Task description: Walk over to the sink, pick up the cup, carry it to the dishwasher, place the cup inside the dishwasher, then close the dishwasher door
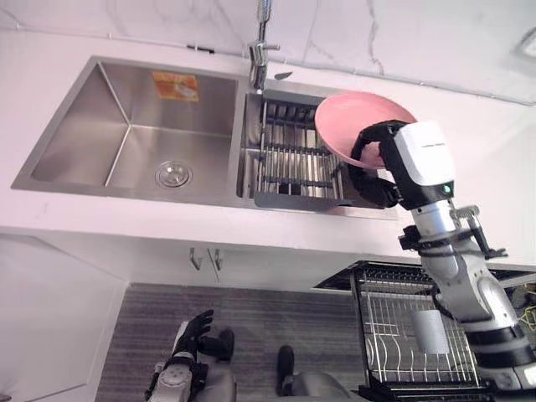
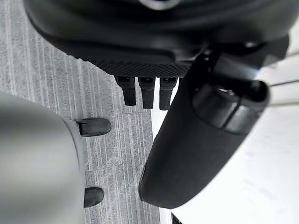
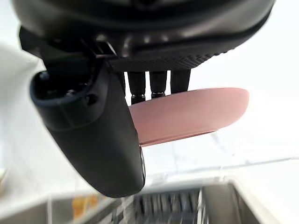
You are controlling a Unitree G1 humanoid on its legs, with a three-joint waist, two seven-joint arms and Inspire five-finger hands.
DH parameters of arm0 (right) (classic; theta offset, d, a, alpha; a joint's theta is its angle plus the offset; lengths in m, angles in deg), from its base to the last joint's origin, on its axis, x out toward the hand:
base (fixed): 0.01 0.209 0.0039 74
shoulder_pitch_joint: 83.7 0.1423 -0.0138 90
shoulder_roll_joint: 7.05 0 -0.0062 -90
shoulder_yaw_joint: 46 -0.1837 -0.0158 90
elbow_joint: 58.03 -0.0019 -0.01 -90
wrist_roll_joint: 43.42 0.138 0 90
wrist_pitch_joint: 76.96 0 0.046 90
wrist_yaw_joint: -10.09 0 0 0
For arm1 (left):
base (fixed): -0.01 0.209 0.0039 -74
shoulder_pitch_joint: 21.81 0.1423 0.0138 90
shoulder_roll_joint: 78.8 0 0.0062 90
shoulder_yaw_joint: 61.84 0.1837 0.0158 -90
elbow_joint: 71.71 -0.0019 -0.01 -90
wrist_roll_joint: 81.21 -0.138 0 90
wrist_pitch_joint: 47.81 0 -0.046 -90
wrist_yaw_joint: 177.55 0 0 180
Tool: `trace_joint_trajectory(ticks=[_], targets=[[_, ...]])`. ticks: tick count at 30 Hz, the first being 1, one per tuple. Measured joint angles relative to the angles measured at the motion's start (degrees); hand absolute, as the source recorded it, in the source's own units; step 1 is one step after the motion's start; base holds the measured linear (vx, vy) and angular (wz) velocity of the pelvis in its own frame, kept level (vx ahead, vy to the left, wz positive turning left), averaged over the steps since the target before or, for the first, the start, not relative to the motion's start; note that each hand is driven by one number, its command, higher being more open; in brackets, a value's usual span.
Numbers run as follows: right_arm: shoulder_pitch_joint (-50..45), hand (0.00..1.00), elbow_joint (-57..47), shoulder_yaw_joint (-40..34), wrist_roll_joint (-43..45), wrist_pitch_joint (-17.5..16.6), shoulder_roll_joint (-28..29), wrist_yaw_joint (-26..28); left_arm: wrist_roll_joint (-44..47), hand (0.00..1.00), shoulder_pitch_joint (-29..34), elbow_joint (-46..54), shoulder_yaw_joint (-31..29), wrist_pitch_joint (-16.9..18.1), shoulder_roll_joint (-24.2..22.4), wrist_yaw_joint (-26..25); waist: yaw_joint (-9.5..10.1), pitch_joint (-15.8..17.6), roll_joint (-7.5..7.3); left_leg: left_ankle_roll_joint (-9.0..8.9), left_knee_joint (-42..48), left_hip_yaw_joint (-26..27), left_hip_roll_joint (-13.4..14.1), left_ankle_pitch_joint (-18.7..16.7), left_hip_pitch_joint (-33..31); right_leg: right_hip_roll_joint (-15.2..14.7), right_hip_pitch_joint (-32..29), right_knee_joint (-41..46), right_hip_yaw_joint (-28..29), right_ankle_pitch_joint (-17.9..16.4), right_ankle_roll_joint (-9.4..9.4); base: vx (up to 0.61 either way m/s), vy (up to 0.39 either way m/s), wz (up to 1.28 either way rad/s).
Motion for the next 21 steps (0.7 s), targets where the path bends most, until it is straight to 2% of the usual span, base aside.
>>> trace_joint_trajectory(ticks=[7, 18, 21], targets=[[-11.18, 0.30, -5.88, -5.80, 0.94, 0.24, 10.84, -2.14, -0.17, 0.90, 0.96, -1.57, 0.05, -0.26, -0.95, 0.02, -1.33, -2.42, 1.36, -0.20, -0.25, 0.73, 0.26, -0.72, 1.26, 0.19, 0.70, -0.06, 0.68, -0.12, -0.14, -0.01, -0.009, -0.06], [-20.22, 0.30, -7.63, -8.29, 1.13, 1.87, 20.32, -3.16, -2.11, 0.90, 1.12, -2.28, 2.04, -0.54, -1.45, -0.26, -2.38, -3.85, 2.81, -0.42, 1.58, 1.48, 0.36, -1.36, 1.07, 0.27, 0.93, 0.72, 1.51, -0.19, -0.22, 0.01, -0.005, -0.04], [-20.16, 0.30, -8.12, -9.33, 1.18, 2.01, 20.50, -4.30, -2.11, 0.90, 0.26, -2.26, 2.93, -0.54, -2.14, -0.47, -2.28, -2.91, 4.10, -0.64, 8.60, 1.49, 0.31, -5.29, -2.01, 0.30, -0.06, 2.78, 2.17, -0.83, -0.31, -0.03, 0.001, -0.04]])
